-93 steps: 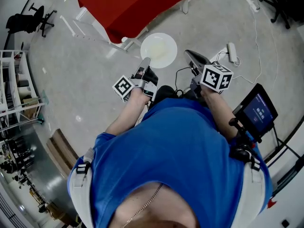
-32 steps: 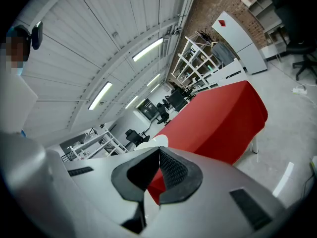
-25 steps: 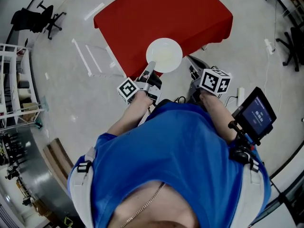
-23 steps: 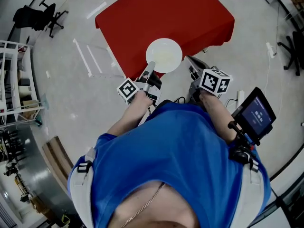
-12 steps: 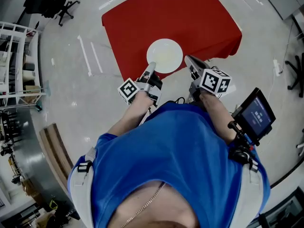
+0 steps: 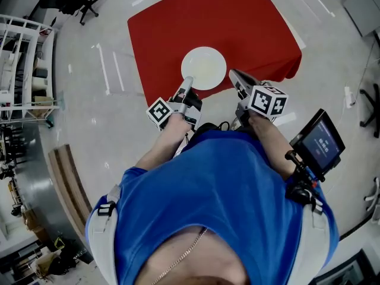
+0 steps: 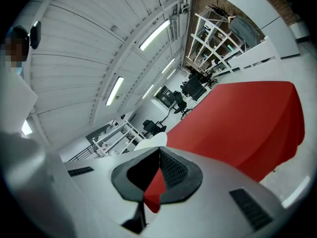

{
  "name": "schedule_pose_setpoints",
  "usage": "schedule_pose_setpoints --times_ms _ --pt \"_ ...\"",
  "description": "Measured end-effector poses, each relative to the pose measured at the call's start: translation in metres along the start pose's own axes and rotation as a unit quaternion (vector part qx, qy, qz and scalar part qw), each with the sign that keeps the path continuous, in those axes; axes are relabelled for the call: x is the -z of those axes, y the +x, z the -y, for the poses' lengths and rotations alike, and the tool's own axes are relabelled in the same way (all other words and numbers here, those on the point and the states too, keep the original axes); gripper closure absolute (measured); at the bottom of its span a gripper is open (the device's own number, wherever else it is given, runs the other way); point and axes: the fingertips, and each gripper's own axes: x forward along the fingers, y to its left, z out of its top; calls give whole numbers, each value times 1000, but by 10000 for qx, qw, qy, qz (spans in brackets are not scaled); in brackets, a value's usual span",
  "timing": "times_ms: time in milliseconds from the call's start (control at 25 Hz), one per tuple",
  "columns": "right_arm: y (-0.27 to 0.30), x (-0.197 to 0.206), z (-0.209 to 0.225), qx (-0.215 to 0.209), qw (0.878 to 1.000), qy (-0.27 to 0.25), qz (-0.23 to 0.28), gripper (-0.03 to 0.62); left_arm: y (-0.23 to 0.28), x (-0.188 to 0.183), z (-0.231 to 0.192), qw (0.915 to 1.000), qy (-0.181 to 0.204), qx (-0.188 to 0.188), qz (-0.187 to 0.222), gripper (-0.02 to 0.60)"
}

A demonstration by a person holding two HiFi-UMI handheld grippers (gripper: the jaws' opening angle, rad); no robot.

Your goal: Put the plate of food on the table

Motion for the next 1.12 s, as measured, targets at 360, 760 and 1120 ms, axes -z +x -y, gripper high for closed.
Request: schedule_pose_setpoints --times_ms 360,760,1120 --pt "2 4 -2 -108 9999 130 -10 592 -3 -3 1 10000 78 -38 32 565" --pt "5 4 -7 -288 9994 174 -106 592 -7 -4 2 9997 30 33 230 564" --pt "9 4 -9 -265 9993 135 -213 592 -10 -5 1 9994 -77 56 344 565"
